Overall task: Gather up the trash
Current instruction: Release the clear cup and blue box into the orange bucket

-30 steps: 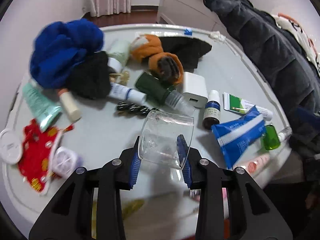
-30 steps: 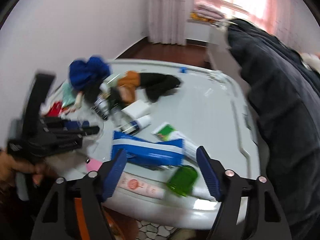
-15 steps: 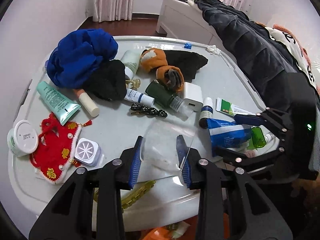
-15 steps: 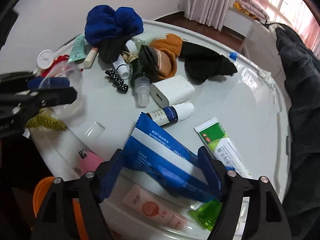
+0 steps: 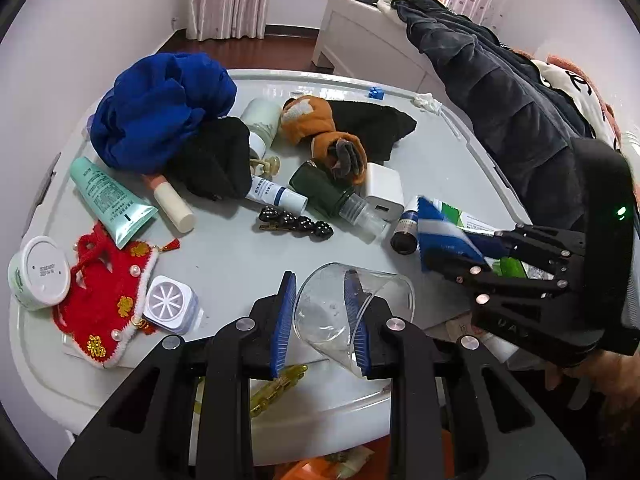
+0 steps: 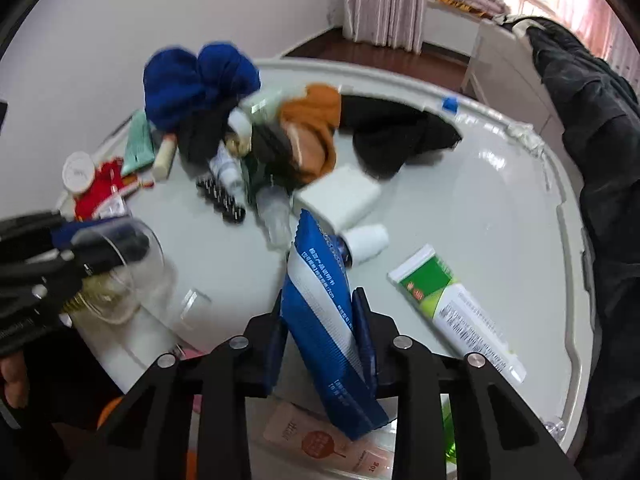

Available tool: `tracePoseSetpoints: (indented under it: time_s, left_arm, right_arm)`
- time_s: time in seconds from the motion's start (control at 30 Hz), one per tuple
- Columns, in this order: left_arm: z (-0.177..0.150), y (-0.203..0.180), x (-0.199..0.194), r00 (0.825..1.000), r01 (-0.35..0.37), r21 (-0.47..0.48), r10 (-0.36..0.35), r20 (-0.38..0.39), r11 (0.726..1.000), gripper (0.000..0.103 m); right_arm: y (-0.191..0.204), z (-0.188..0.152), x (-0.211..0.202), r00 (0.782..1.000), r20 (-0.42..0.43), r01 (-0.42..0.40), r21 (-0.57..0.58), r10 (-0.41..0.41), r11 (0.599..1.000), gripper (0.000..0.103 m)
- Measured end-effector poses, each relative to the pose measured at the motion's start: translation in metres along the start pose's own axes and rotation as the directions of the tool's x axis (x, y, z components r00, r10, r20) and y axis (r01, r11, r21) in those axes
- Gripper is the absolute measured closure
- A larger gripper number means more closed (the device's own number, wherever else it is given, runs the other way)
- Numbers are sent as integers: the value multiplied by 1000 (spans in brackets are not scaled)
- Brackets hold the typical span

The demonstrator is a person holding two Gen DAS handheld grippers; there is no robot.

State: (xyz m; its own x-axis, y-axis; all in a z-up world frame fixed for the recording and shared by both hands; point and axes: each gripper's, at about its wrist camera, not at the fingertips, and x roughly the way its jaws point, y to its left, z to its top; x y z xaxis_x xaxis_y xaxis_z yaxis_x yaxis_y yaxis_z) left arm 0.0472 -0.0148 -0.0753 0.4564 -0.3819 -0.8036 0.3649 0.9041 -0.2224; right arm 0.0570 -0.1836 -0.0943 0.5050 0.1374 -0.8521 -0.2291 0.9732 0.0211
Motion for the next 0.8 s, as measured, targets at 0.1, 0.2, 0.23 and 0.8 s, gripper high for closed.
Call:
tracePoseSetpoints:
  time_s: [0.1,0.2,0.23,0.8]
  left_arm:
    - [1,0,-4,1000,1,-3,-1,7,1000,78]
    - [-1,-5,-16,1000,-1,20,1,21,1000,78]
    - [-2,-8,-21,1000,-1,28,0,24,1000,78]
    - [-182,-37,-47,916,68,-3,-64,-395,998,61]
  right_arm:
    - [-1,5,-19,998,56,-22,23,21,999,72]
    - [0,8,-44,994,97,-57,31,54,998,72]
    - [1,7,-53,992,112,-67,32,63,997,72]
    - [88,-186,-31,881,-335,-301,147,333,942,54]
